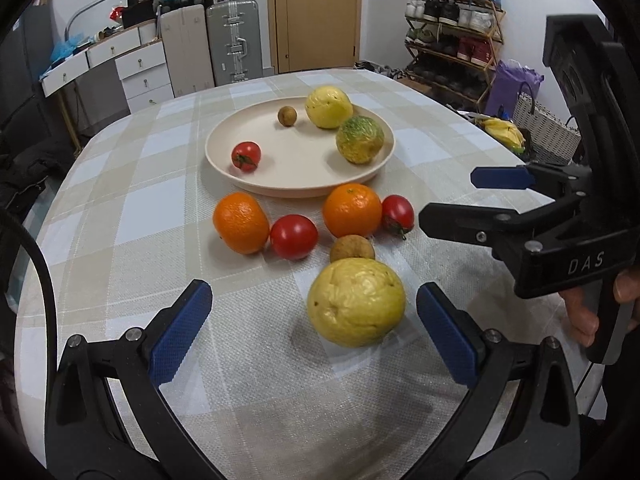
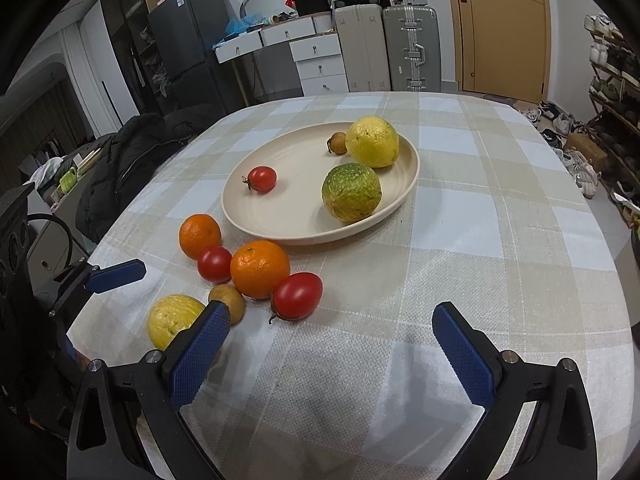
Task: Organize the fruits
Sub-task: 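Grasp and lift the large pale-yellow fruit with the left gripper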
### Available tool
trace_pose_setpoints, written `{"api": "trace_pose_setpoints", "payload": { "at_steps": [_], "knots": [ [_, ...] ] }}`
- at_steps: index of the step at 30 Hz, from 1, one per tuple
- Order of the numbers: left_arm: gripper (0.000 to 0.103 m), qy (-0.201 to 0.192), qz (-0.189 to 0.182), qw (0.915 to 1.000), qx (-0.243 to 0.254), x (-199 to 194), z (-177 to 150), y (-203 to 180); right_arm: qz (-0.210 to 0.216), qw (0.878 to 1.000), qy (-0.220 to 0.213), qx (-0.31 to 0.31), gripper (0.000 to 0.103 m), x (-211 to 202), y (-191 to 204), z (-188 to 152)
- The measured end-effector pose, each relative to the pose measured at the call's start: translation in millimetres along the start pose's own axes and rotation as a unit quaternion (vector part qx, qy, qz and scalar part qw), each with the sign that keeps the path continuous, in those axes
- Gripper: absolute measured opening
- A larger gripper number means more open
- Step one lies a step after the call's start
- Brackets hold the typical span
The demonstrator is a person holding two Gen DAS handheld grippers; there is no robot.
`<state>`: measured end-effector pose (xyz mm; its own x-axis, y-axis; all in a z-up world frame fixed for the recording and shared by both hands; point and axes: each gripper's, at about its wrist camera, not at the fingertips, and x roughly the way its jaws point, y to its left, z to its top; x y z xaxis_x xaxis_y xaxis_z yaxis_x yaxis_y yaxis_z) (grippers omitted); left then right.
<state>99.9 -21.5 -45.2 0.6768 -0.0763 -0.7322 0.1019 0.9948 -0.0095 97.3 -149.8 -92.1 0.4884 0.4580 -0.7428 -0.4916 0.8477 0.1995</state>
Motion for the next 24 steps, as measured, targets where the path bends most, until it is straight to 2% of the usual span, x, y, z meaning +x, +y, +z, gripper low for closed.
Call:
{"api": "trace_pose_setpoints", "payload": {
  "at_steps": [11,13,22,24],
  "knots": [
    [0.102,0.016,-0.005,0.9999,0.002,5.9,-3.3,-3.0,-0.016,1.0,0.018,-0.015,0.103,6.6,3.3,-3.5],
    [0.097,0.016,-0.012,0.9998,0.002,5.8,-3.1,-2.5,-0.02,0.999,0.021,-0.016,0.103,8.2,3.8,-4.4],
    [0.064,0.024,-0.047,0.9986,0.005,8.3,-4.3,-4.8,-0.021,0.999,0.027,-0.018,0.103,11.1,4.4,-5.0],
    [0.049,0.026,-0.058,0.9979,0.006,8.3,-4.9,-5.4,-0.022,0.999,0.028,-0.019,0.103,12.5,4.5,-5.5]
  ]
}}
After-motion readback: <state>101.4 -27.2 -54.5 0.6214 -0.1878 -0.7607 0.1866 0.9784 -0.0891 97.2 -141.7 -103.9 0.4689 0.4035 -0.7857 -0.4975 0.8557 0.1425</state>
